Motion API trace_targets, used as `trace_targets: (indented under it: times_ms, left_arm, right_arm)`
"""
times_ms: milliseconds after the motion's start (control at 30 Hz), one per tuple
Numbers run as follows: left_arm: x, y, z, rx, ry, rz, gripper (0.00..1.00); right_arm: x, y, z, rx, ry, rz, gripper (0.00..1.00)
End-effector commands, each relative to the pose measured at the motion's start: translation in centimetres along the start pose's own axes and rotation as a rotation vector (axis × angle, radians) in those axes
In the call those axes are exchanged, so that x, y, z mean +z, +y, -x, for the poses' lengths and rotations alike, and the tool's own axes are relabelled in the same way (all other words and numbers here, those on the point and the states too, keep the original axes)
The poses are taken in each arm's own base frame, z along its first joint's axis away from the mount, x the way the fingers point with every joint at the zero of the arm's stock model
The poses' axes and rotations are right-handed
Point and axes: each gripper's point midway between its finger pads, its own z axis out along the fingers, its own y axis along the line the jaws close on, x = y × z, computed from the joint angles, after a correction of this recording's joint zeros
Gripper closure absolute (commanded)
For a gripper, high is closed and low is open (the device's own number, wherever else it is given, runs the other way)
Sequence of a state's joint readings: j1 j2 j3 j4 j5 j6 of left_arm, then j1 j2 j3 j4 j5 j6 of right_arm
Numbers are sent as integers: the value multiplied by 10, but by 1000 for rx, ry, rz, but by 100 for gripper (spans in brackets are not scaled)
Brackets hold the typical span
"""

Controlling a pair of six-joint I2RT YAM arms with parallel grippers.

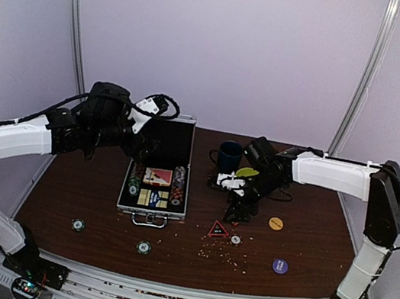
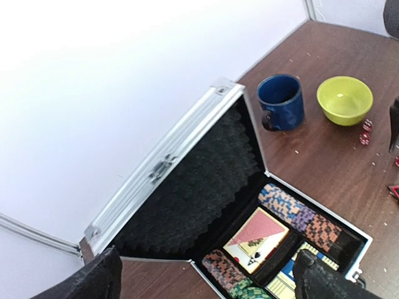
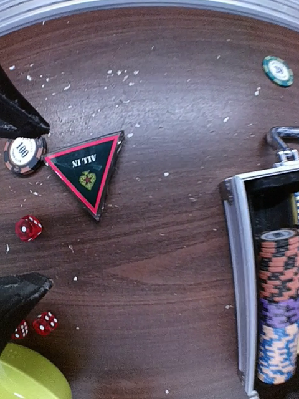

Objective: Pack up texas hold em set

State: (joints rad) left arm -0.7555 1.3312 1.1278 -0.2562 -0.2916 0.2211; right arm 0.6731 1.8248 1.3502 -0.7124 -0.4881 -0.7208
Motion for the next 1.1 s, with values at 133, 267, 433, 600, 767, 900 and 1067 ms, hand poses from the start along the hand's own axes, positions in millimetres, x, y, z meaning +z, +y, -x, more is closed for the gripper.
trace_targets:
  times_ms: [133, 267, 433, 600, 767, 900, 1067]
  left_arm:
    - [-45, 90, -23, -383, -189, 523, 2]
    - [-33, 91, -27, -345, -64, 515, 2]
    - [-10, 64, -17, -245, -12, 338, 2]
    - [-7, 55, -15, -240, -13, 282, 2]
    - [-9, 54, -14, -240, -24, 268, 2]
    - [-9, 53, -14, -237, -26, 263, 2]
    - [-7, 49, -15, -230, -23, 247, 2]
  right_arm:
    - [31, 11, -20, -94, 137, 42, 22]
    - [40, 18, -16, -138, 171, 62, 18]
    - [53, 22, -15, -165, 214, 74, 17]
    - [60, 23, -13, -173, 236, 67, 18]
    - [63, 23, -15, -179, 252, 59, 22]
    - [66, 24, -17, -188, 268, 52, 25]
    - [67, 24, -16, -198, 274, 40, 23]
